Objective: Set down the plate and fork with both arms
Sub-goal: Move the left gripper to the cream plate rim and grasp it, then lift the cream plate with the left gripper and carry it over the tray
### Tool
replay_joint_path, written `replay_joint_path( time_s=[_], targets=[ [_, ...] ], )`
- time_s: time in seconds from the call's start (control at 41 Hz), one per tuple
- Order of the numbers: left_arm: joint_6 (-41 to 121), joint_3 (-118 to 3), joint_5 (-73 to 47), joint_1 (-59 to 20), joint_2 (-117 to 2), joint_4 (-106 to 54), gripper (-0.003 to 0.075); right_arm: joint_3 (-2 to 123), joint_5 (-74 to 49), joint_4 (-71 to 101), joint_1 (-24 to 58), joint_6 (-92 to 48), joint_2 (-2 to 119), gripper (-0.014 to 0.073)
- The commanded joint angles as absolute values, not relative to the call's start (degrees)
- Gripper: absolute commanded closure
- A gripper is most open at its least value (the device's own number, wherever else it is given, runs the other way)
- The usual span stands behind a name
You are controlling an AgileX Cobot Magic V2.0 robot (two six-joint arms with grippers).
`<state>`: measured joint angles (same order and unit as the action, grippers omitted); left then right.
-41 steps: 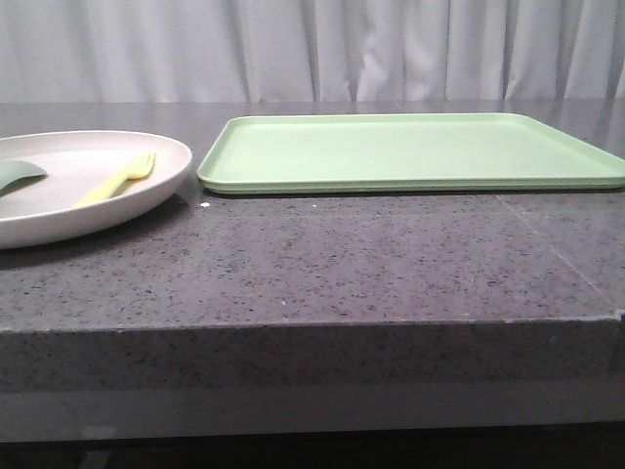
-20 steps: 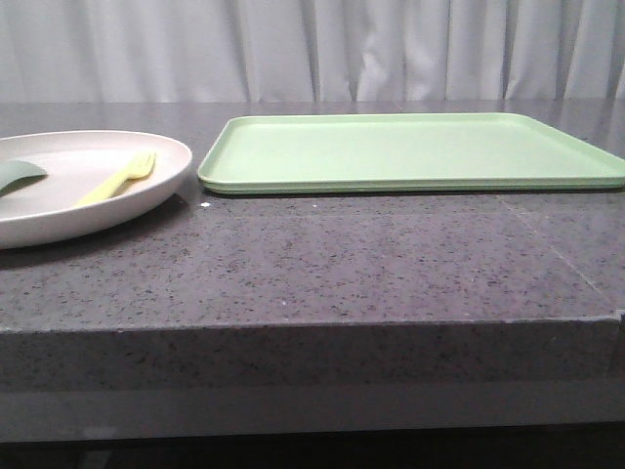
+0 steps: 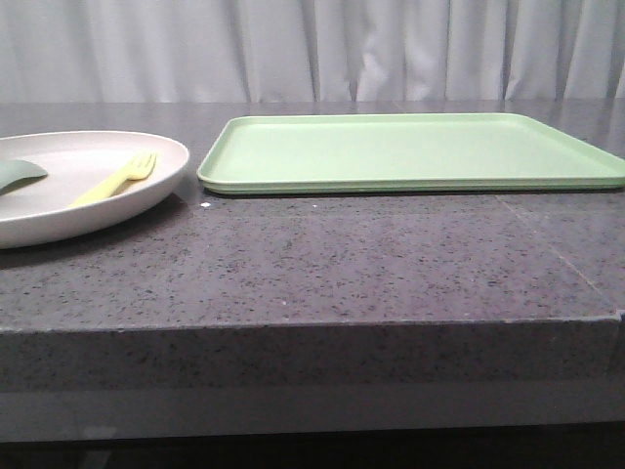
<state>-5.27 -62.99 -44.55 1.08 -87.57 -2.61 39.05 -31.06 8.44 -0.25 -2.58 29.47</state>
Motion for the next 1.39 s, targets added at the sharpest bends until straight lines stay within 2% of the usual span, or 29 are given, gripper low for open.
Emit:
replay_joint_path(
  time_s=[0.0, 0.22, 0.488, 0.659, 0.951, 1.366],
  targets=[
    [-5.11, -64.69, -42.79, 1.19, -86.09, -2.78, 0.0738, 41.12, -26.81, 8.04, -0.21, -2.88, 30.05, 0.0028],
    [1.39, -64.69, -43.04, 6.11, -84.23, -12.3, 0.0738, 41.12, -26.81, 8.04, -0.21, -2.88, 30.05, 0.0028],
    [18.72, -64.82, -46.54, 15.66, -83.68, -38.99, 0.0738, 41.12, -26.86, 8.04, -0.21, -2.88, 30.05, 0.0028],
    [19.77, -67.32, -48.63, 16.09, -83.68, -41.8, 0.0738, 41.12, -26.86, 8.04, -0.21, -2.88, 30.05, 0.0028],
    [17.88, -75.28, -48.52, 7.5, -85.25, -44.16, 0.0738, 41.12, -26.98, 8.04, -0.21, -2.88, 30.05, 0.0028],
    [9.96, -90.8, -43.03, -13.42, -99.43, -42.66, 0.0738, 41.12, -27.28, 8.04, -0.21, -2.88, 30.05, 0.0028]
  ],
)
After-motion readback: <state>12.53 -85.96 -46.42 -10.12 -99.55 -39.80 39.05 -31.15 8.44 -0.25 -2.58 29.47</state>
